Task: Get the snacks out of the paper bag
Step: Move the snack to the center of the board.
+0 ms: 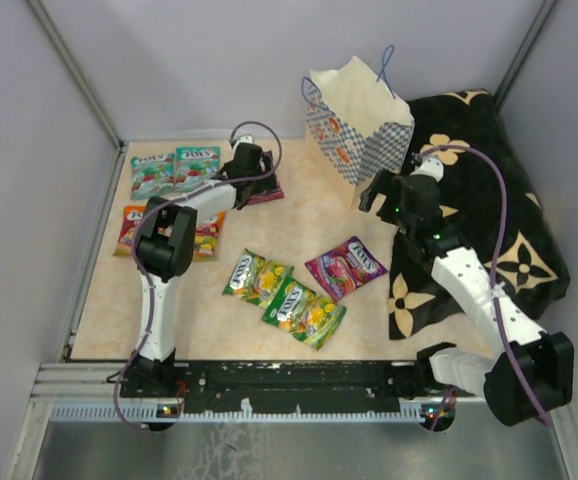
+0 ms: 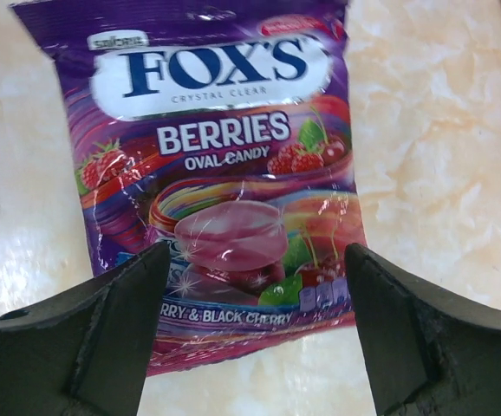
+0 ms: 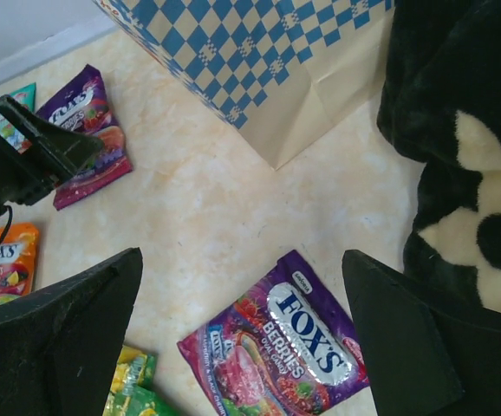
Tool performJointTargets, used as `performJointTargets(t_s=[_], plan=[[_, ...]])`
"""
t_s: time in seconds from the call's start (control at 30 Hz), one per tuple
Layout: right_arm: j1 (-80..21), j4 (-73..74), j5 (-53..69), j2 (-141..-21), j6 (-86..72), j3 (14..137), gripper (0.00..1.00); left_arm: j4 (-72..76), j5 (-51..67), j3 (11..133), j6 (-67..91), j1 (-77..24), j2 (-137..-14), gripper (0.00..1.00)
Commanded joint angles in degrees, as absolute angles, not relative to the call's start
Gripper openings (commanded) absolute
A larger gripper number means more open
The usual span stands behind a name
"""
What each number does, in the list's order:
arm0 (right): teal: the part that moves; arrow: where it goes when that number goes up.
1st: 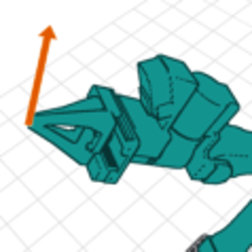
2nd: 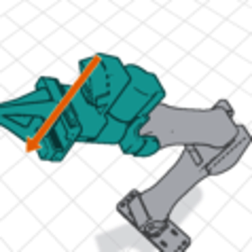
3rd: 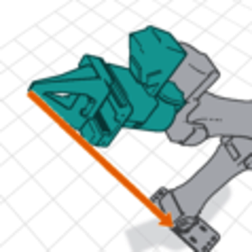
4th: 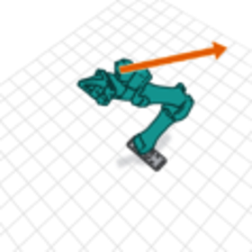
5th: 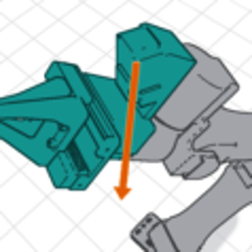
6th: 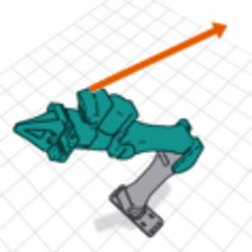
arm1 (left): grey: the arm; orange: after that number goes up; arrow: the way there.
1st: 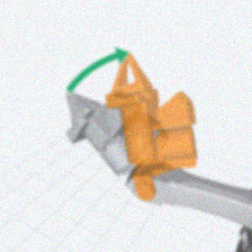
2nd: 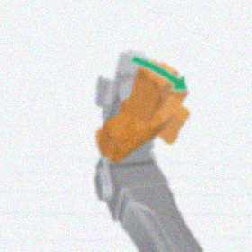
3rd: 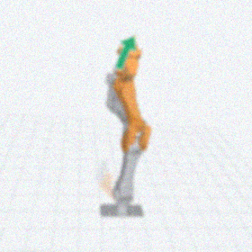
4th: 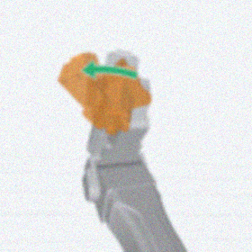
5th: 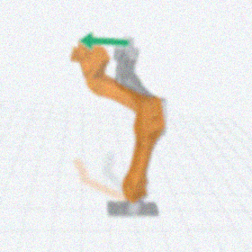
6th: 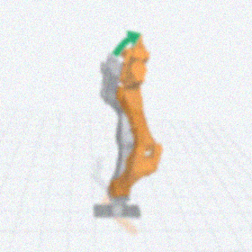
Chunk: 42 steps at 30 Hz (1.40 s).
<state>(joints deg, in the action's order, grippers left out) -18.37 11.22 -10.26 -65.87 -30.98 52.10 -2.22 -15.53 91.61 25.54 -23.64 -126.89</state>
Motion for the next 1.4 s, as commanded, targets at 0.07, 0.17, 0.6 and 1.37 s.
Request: performJointTargets(t_s=[0.07, 0.17, 0.6, 1.37], plan=[[-18.7, 11.7, -12.8, -61.9, -27.8, 52.8, 0.99, -6.9, -8.1, 96.8, 20.6, -17.9, -131.5, 0.9], [-18.7, 11.5, -12.0, -62.2, -28.3, 52.9, 0.99, -8.9, -3.4, 98.7, 17.4, -15.3, -132.3, 0.9], [-18.7, 11.5, -8.9, -64.5, -29.4, 52.6, 0.99, -14.0, -5.8, 106.9, 8.9, -16.8, -137.0, 0.91], [-18.7, 14.2, -8.4, -62.8, -28.8, 52.1, 0.99, -28.4, -18.2, 114.9, 38.7, -19.2, -141.2, 0.99]])
